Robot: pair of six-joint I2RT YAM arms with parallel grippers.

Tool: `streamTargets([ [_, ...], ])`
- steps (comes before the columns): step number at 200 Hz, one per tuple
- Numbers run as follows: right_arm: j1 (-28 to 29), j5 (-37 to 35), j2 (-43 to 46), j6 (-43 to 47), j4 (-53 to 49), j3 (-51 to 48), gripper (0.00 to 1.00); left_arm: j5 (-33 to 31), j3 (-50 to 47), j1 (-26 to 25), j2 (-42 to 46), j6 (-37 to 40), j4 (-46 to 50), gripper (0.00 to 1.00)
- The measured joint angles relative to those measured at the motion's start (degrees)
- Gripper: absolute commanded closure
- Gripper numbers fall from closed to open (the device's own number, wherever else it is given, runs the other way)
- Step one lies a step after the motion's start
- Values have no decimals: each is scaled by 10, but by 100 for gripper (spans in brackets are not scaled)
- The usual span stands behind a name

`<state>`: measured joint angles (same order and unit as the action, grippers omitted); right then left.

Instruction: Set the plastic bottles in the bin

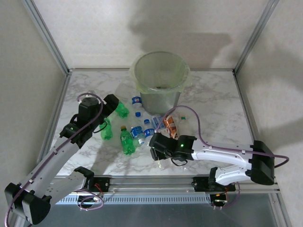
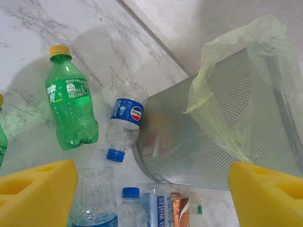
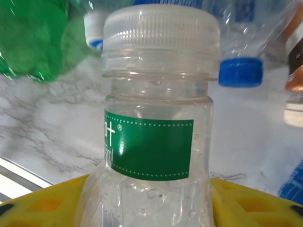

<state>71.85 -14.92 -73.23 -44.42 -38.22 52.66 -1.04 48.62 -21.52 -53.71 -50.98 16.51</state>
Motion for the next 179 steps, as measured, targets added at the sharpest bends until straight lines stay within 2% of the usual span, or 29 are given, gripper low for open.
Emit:
streamTargets([
  [55,-70,-3,91,-8,32,23,44,0,0,0,-3,0,0,18],
  [90,-134,5,103,3,49,92,44,0,0,0,-8,2,0,19],
  [129,-239,17,51,37,59,242,44,-1,-7,2,-8,2,0,18],
  [179,-361,60,-78,72,79,422,45,-1,-18,13,-9,2,0,18],
])
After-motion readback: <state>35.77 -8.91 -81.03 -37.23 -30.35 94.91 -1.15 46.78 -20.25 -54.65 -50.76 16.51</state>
